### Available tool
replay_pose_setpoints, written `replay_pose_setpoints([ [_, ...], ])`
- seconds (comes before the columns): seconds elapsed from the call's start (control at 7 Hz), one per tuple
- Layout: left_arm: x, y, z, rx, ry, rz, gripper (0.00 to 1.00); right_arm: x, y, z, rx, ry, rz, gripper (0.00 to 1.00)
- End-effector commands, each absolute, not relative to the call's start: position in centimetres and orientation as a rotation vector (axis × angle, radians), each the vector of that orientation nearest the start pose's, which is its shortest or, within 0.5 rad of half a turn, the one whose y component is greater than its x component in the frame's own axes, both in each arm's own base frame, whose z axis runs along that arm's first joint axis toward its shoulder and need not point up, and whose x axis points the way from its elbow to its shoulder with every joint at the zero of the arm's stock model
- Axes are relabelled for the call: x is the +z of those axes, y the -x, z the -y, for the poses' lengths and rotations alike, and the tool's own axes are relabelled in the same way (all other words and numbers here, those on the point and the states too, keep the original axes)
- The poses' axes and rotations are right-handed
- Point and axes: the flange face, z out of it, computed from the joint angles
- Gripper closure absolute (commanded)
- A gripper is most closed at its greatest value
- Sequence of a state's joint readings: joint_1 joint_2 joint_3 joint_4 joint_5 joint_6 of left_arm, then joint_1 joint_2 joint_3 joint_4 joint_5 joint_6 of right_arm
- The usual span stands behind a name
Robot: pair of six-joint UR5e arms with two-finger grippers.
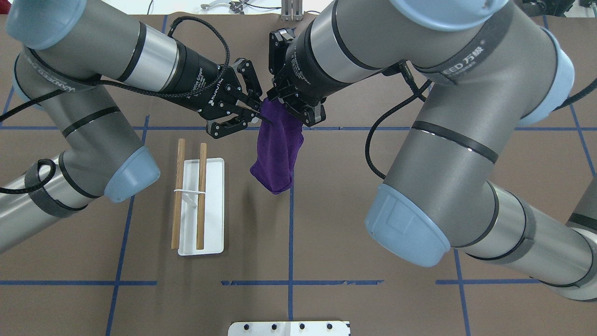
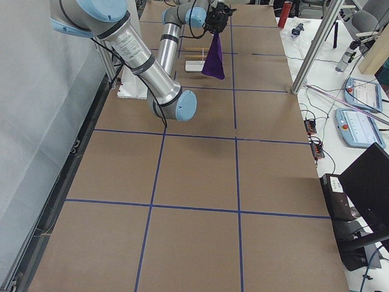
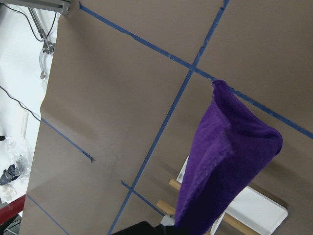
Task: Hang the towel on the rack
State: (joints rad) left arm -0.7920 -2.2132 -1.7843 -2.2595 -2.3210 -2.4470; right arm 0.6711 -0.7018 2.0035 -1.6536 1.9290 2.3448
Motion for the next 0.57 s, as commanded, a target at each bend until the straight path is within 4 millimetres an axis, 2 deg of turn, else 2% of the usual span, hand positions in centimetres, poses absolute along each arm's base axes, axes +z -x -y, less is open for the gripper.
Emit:
replay_pose_setpoints([
  [0.0, 11.0, -36.6, 46.3, -0.731, 0.658, -1.457, 1.00, 0.0, 37.3, 41.6, 1.007, 0.364, 1.252, 0.01],
  [0.14, 11.4, -36.5, 46.3, -0.718, 0.643, -1.459, 1.00, 0.4, 37.0, 41.3, 0.942, 0.313, 1.260, 0.00],
  [0.29, 12.8, -35.9, 45.7, -0.622, 0.570, -1.505, 1.00, 1.6, 35.5, 40.3, 0.924, 0.302, 1.271, 0.00],
  [0.43, 15.8, -34.6, 44.5, -0.480, 0.445, -1.565, 1.00, 3.5, 34.7, 39.6, 0.892, 0.274, 1.260, 0.00],
])
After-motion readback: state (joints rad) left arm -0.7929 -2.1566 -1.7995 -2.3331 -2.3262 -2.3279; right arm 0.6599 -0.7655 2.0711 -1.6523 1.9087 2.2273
